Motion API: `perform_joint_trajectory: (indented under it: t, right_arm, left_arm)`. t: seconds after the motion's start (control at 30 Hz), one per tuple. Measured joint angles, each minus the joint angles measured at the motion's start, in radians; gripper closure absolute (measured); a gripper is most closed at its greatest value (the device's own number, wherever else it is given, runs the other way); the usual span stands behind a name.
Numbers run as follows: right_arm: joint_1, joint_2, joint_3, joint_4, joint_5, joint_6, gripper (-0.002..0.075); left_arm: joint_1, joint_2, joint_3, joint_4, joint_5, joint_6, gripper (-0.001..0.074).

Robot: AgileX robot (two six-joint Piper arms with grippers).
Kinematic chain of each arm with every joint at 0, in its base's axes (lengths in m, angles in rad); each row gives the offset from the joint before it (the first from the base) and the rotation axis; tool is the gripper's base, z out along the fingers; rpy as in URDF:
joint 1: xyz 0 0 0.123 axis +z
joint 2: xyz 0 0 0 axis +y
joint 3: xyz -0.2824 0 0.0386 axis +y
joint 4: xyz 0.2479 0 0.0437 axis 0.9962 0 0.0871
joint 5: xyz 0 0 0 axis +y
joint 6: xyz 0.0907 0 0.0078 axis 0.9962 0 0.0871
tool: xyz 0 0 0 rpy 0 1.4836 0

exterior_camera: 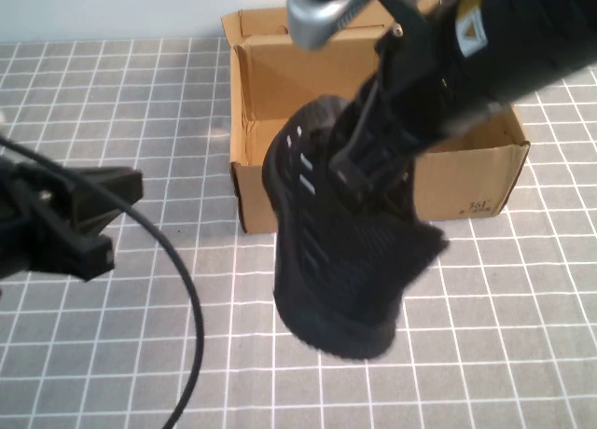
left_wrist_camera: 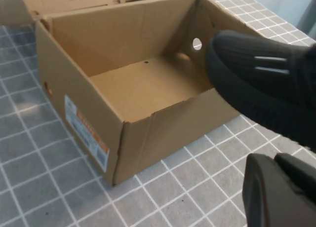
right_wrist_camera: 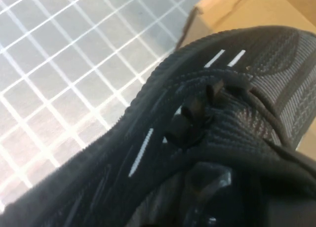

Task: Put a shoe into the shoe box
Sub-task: Hand over the shoe

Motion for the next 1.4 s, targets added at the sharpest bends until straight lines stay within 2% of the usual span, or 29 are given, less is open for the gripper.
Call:
perform_joint_trajectory:
  t: [0.17,0.57,0.67,0.8,0.9,1.0,1.1,1.2,1.4]
  right_arm:
    - [-0.051,0.084,-0.097,0.003,0.055,0.002,0.0732]
    - [-0.086,0.131,-0.145,0.003,0.077,0.012,0.0732]
    - [-0.114,0.131,-0.145,0.005,0.079,0.027,0.0732]
    - [-0.143,0.131,-0.145,0.005,0.079,0.037,0.0732]
    - [-0.147,0.135,-0.146,-0.008,0.069,0.042,0.0732]
    - [-0.147,0.148,-0.153,-0.01,0.042,0.046,0.0732]
    - [-0.147,0.177,-0.188,-0.012,0.034,0.046,0.0732]
    - [-0.147,0.224,-0.252,-0.014,0.037,0.05,0.0732]
    - [-0.147,0.328,-0.412,-0.03,0.106,0.05,0.0732]
  left_arm:
    - [-0.09,0.079,-0.052,-0.004,-0.052,0.034,0.0736]
    - [-0.435,0.255,-0.163,0.068,-0.181,0.07,0.0736]
    - [-0.495,0.255,-0.163,0.074,-0.194,0.072,0.0736]
    - [-0.519,0.238,-0.165,0.074,-0.196,0.072,0.0717]
    - [-0.519,0.234,-0.169,0.074,-0.192,0.072,0.0598]
    - [-0.519,0.233,-0.169,0.069,-0.182,0.078,0.0386]
    - [-0.52,0.233,-0.169,0.063,-0.194,0.09,0.0213]
    - [-0.52,0.233,-0.169,0.048,-0.209,0.115,0.0143]
    - [-0.52,0.233,-0.169,0.02,-0.254,0.207,0.0116]
